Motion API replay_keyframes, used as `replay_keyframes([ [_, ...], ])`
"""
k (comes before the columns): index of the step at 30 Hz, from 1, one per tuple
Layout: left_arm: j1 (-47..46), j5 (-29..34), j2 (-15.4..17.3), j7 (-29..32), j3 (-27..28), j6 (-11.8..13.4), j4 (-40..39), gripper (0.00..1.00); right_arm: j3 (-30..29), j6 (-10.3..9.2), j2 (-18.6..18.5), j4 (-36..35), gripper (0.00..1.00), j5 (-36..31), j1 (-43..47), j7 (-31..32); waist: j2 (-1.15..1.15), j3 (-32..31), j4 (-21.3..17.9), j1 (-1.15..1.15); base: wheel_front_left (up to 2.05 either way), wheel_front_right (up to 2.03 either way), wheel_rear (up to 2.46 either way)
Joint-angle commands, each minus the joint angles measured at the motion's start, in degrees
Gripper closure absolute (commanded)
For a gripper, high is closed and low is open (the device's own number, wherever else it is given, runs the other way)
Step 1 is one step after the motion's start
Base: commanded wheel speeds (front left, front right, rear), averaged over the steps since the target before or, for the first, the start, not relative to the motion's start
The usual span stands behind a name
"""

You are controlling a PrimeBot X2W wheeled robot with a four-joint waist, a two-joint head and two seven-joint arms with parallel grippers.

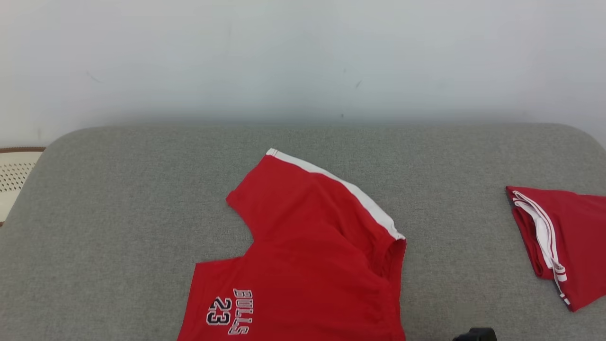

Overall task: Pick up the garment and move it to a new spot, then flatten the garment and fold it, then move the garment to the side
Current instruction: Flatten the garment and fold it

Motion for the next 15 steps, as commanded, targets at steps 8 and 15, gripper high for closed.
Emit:
replay_keyframes([
  [8,5.1,1.5,-0.2,-0.2,1.6,0.0,0.1,1.00,2.9,-0.09,-1.7,-1.4,1.00,0.7,2.1,0.0,0.01,-0.9,0.6,0.01,0.00,0.00,0.00],
  [15,1.7,4.5,2.0,-0.2,3.8,0.0,-8.2,1.00,-0.9,-0.09,-2.1,-4.2,1.00,-0.9,-0.1,-0.1,0.01,0.5,0.6,0.01,0.00,0.00,0.00],
])
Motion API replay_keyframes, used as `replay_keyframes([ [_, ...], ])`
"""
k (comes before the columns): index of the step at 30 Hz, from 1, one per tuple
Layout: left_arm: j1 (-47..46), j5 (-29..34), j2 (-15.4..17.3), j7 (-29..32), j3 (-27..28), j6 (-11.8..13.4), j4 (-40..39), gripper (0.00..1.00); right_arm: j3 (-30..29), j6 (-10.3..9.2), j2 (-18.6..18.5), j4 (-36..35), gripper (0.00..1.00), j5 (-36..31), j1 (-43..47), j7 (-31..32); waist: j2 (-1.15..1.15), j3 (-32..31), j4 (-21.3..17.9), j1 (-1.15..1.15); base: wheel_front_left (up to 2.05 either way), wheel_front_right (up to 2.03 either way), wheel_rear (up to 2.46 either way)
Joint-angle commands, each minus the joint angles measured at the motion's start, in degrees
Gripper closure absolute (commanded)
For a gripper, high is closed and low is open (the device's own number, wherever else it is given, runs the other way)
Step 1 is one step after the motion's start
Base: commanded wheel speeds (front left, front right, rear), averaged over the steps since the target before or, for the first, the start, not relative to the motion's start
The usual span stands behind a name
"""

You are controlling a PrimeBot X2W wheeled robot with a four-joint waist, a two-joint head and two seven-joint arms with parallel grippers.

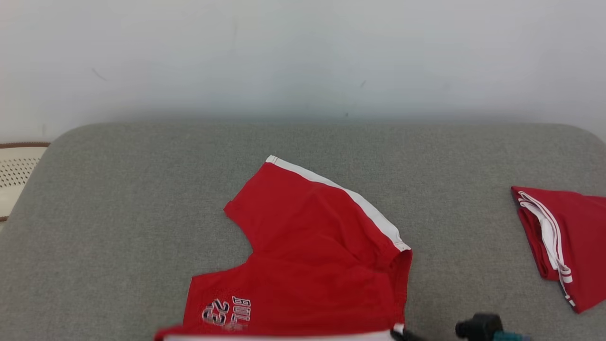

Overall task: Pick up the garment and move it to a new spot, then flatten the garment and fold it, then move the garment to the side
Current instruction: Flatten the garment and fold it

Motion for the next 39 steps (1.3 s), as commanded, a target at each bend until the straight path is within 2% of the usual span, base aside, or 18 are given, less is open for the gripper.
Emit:
replay_keyframes([
  [1,-2.3,1.0,0.9,-0.2,0.6,0.1,-1.9,1.00,-1.8,-0.09,-0.2,-0.6,1.00,0.1,-0.7,0.0,0.00,0.8,-0.2,0.00,0.00,0.00,0.00],
  [5,-8.5,2.6,2.0,-0.2,0.3,0.1,-5.7,1.00,-8.3,-0.09,0.8,-2.0,1.00,1.1,-0.4,-0.1,0.00,2.8,-0.6,0.00,0.00,0.00,0.00],
  [8,-15.3,3.8,2.5,-0.2,-0.7,0.1,-5.2,1.00,-13.4,-0.09,2.3,-2.4,1.00,2.9,-1.2,-0.1,0.00,5.6,-1.2,0.00,0.00,0.00,0.00],
  [17,-35.9,9.2,0.6,-0.2,-2.6,0.4,5.2,1.00,-23.1,-0.09,7.9,-0.5,1.00,6.3,-6.1,-0.1,0.00,14.3,-4.5,0.00,0.00,0.00,0.00],
  [23,-46.2,12.9,-0.1,-0.2,-4.3,1.0,16.0,1.00,-24.8,-0.09,11.8,0.9,1.00,5.4,-9.9,-0.1,0.00,18.4,-8.3,0.00,0.00,0.00,0.00],
  [28,-54.0,15.3,0.7,-0.2,-5.6,2.2,24.7,1.00,-25.7,-0.08,15.0,1.0,1.00,5.3,-12.6,-0.1,0.00,21.8,-10.6,0.00,0.00,0.00,0.00],
  [35,-63.1,17.5,-0.3,-0.2,-8.0,4.0,33.5,1.00,-29.8,-0.08,19.1,2.4,1.00,2.6,-15.4,-0.1,0.00,25.3,-11.8,0.00,0.00,0.00,0.00],
  [39,-66.3,18.2,-0.3,-0.2,-8.4,6.2,37.0,1.00,-31.5,-0.08,21.5,3.1,1.00,0.7,-15.9,0.0,0.00,26.6,-12.1,0.00,0.00,0.00,0.00],
])
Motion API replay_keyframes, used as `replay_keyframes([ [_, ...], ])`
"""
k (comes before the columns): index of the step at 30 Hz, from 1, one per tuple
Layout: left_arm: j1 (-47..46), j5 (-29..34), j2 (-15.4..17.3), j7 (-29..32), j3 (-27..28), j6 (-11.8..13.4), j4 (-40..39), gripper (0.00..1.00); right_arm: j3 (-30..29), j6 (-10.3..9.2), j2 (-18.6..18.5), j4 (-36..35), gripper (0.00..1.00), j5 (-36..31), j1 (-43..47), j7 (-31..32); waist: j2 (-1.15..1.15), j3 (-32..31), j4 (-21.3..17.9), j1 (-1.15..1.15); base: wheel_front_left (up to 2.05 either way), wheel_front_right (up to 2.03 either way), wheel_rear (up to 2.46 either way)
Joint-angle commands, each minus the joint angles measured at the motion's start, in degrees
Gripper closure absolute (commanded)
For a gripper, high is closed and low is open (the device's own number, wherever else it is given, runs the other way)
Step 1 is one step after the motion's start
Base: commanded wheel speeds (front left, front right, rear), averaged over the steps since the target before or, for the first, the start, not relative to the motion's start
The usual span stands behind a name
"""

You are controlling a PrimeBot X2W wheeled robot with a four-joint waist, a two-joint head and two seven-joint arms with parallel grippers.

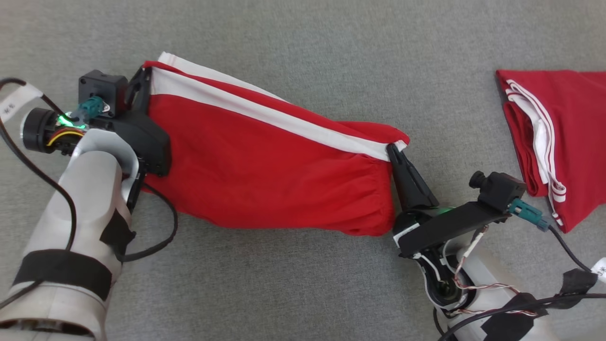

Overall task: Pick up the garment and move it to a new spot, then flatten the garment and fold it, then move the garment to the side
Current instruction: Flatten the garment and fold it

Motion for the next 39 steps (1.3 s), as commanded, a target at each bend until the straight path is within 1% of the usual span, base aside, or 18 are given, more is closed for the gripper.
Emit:
replay_keyframes([
  [1,-1.2,0.6,0.7,-0.2,-0.1,0.9,1.9,1.00,-0.1,-0.07,1.0,0.4,1.00,-0.8,-0.7,0.0,-0.01,1.9,-1.3,-0.02,0.00,0.00,0.00],
  [6,-2.9,0.8,0.7,-0.2,-0.6,1.7,4.0,1.00,-0.2,-0.04,2.2,0.9,1.00,-1.6,-0.7,0.0,-0.01,2.5,-1.4,-0.02,0.00,0.00,0.00],
  [8,-3.3,0.6,0.6,-0.2,-0.7,2.0,3.9,1.00,-0.2,-0.04,2.5,1.0,0.93,-1.9,-0.8,0.0,-0.01,2.8,-1.4,-0.02,0.00,0.00,0.00],
  [9,-3.4,0.5,0.6,-0.2,-0.8,2.1,3.5,1.00,-0.3,-0.04,2.6,1.0,0.82,-2.1,-0.9,0.0,-0.01,2.9,-1.4,-0.02,0.00,0.00,0.00],
  [10,-3.4,0.4,0.5,-0.2,-0.8,2.1,3.1,1.00,-0.4,-0.04,2.6,1.0,0.67,-2.3,-0.9,0.0,-0.01,3.1,-1.3,-0.02,0.00,0.00,0.00],
  [11,-3.3,0.2,0.4,-0.2,-0.9,2.0,2.8,0.86,-0.7,-0.04,2.6,1.2,0.20,-2.6,-0.9,0.0,-0.01,3.2,-1.3,-0.02,0.00,0.00,0.00],
  [12,-3.1,0.1,0.3,-0.2,-0.9,2.0,2.2,0.68,-1.0,-0.04,2.7,1.3,0.00,-3.2,-1.0,0.0,-0.01,3.2,-1.3,-0.02,0.00,0.00,0.00],
  [13,-2.8,0.0,0.3,-0.2,-0.8,2.0,1.6,0.45,-1.6,-0.04,2.9,1.4,0.00,-3.6,-0.9,0.0,-0.01,3.2,-1.2,-0.02,0.00,0.00,0.00],
  [14,-2.4,-0.5,0.2,-0.2,-0.6,1.9,1.1,0.00,-2.2,-0.04,3.0,1.5,0.00,-4.3,-0.7,0.0,-0.01,3.2,-1.2,-0.02,0.00,0.00,0.00],
  [19,-0.4,-1.4,-0.3,-0.2,-0.2,1.7,-2.9,0.00,-5.7,-0.04,3.6,1.2,0.00,-7.4,0.6,0.0,-0.01,2.4,-0.9,-0.02,0.00,0.00,0.00],
  [22,1.1,-2.3,-0.5,-0.2,0.5,2.0,-4.9,0.00,-9.7,-0.04,3.9,1.1,0.00,-11.0,1.4,0.0,-0.01,1.6,-0.6,-0.02,0.00,0.00,0.00],
  [24,2.1,-2.8,-0.5,-0.2,0.9,1.9,-5.8,0.00,-13.3,-0.04,4.3,1.2,0.00,-15.0,2.4,0.0,-0.01,0.9,-0.4,-0.02,0.00,0.00,0.00],
  [26,3.0,-3.4,-0.5,-0.2,1.2,1.7,-6.0,0.00,-17.5,-0.04,4.4,0.8,0.00,-21.3,3.2,0.0,-0.01,0.2,-0.2,-0.02,0.00,0.00,0.00],
  [29,4.6,-3.8,-0.3,-0.2,1.9,1.6,-5.7,0.00,-24.3,-0.04,6.5,-0.4,0.00,-29.4,5.8,0.0,-0.01,-0.6,0.1,-0.02,0.00,0.00,0.00],
  [31,5.5,-4.3,-0.2,-0.2,2.2,1.4,-5.0,0.00,-27.4,-0.04,7.5,-1.5,0.00,-33.5,6.9,0.0,-0.01,-1.1,0.3,-0.02,0.00,0.00,0.00],
  [34,6.6,-5.7,-0.5,-0.2,2.9,0.5,-3.1,0.00,-29.9,-0.04,8.9,-2.4,0.00,-36.4,9.1,0.0,-0.01,-1.8,0.4,-0.02,0.00,0.00,0.00],
  [39,7.4,-7.5,-1.0,-0.2,3.7,-0.7,1.6,0.00,-31.4,-0.04,9.9,-3.0,0.00,-37.8,11.2,0.0,-0.01,-2.8,0.3,-0.02,0.00,0.00,0.00],
])
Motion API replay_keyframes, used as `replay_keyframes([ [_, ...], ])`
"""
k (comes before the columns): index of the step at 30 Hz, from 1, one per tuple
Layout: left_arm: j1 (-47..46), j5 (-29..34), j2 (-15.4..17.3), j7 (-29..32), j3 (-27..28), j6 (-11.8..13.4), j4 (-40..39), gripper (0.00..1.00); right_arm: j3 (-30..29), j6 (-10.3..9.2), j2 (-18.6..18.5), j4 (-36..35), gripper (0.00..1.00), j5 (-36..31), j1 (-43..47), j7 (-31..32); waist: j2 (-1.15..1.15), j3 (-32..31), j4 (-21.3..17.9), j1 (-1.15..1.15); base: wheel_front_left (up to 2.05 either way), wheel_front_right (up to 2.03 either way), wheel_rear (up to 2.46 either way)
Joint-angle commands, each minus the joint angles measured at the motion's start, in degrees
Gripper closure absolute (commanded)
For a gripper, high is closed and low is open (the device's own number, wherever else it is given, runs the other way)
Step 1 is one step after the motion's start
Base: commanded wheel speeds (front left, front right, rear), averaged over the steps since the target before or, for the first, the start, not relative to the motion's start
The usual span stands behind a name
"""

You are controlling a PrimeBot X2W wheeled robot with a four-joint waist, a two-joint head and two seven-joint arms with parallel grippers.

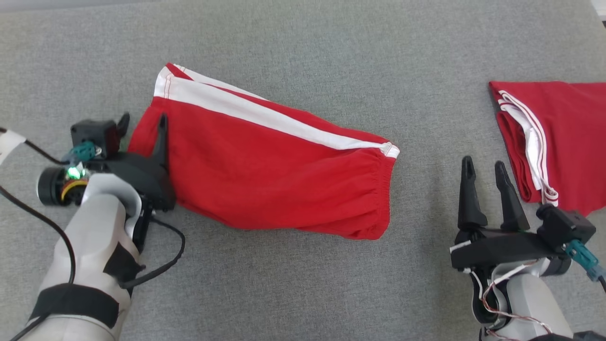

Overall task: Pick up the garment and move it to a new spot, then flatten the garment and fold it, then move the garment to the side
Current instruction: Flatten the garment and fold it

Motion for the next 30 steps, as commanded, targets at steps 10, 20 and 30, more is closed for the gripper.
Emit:
replay_keyframes([
  [10,1.3,-2.4,-1.6,3.7,-1.7,-4.0,9.4,1.00,-0.3,0.01,0.9,0.4,0.00,-0.5,1.0,0.0,0.00,-2.0,-0.4,0.00,0.00,0.00,0.00],
  [20,4.7,-4.4,-1.2,1.0,-1.2,-3.9,10.2,1.00,-0.9,0.01,1.2,1.7,0.00,-0.4,3.3,0.0,0.00,-7.1,0.3,0.00,0.00,0.00,0.00],
  [30,15.7,-6.5,-2.1,-0.2,1.0,-0.2,3.3,1.00,0.6,0.01,0.9,4.4,0.00,-0.5,7.2,0.0,0.00,-13.8,4.6,0.00,0.00,0.00,0.00],
])
